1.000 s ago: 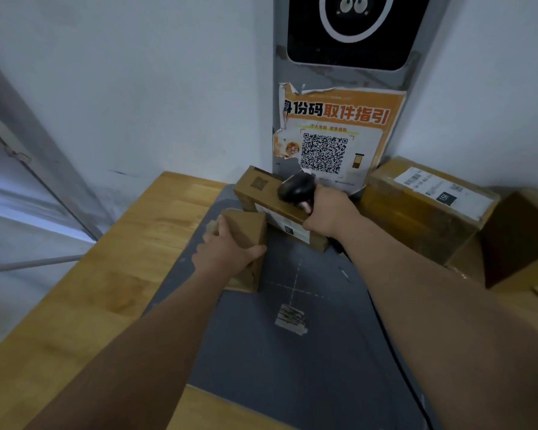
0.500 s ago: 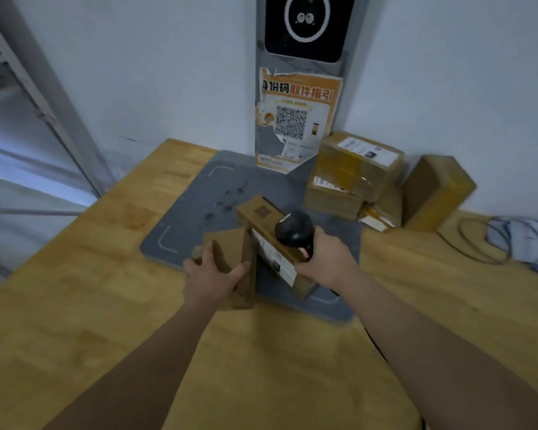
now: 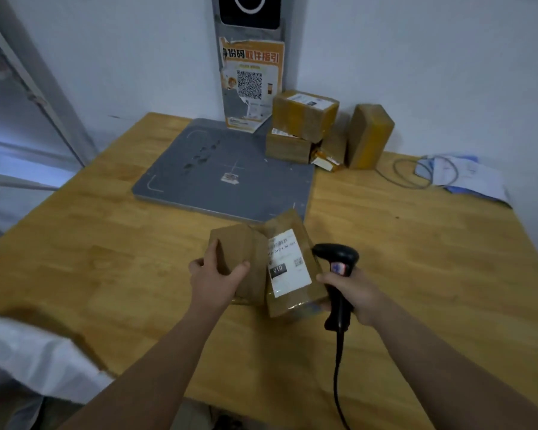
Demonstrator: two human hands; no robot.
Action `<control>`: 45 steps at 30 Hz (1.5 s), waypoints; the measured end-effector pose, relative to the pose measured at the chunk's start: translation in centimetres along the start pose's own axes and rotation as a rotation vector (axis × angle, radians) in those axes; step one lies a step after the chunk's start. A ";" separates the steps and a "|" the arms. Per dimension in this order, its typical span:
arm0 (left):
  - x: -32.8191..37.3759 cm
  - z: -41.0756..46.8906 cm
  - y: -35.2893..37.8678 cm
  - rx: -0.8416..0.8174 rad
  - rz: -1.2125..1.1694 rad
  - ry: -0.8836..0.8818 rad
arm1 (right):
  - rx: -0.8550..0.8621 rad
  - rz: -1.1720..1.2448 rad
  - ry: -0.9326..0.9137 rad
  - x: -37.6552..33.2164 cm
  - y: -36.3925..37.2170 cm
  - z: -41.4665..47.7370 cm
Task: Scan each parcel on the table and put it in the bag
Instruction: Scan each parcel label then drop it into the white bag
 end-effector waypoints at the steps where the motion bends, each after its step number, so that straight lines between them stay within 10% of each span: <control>1: 0.2 -0.8 0.1 0.000 0.056 0.044 | 0.009 0.018 0.038 1.5 -0.4 -0.2; 11: 4.3 -4.6 2.3 0.202 0.672 0.848 | 0.307 0.146 -0.153 2.7 -2.1 -1.9; 17: 3.0 -6.0 5.4 0.023 0.992 1.217 | 0.257 0.248 -0.263 0.6 -1.1 -3.0; 25: 6.6 -4.7 2.1 0.069 0.420 0.547 | 0.228 0.099 -0.349 -1.1 1.1 -2.7; 29: 5.4 -3.0 2.1 -0.320 0.009 -0.028 | 0.174 0.235 -0.251 -1.1 1.9 -2.7; 35: 5.3 -4.3 1.6 -0.279 -0.121 0.358 | 0.033 0.323 -0.305 -0.3 1.3 -3.6; 45: 3.3 -4.1 1.9 -0.252 -0.220 0.024 | 0.086 0.238 -0.246 2.3 0.8 -2.3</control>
Point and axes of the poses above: each hand's wrist, its own z-axis towards the middle knuckle, its own y-axis out of the palm, x = y × z, the point moved 3 cm from there along z, towards the middle knuckle, and after that the axes turned 1 degree about -x, right-handed, at the moved point
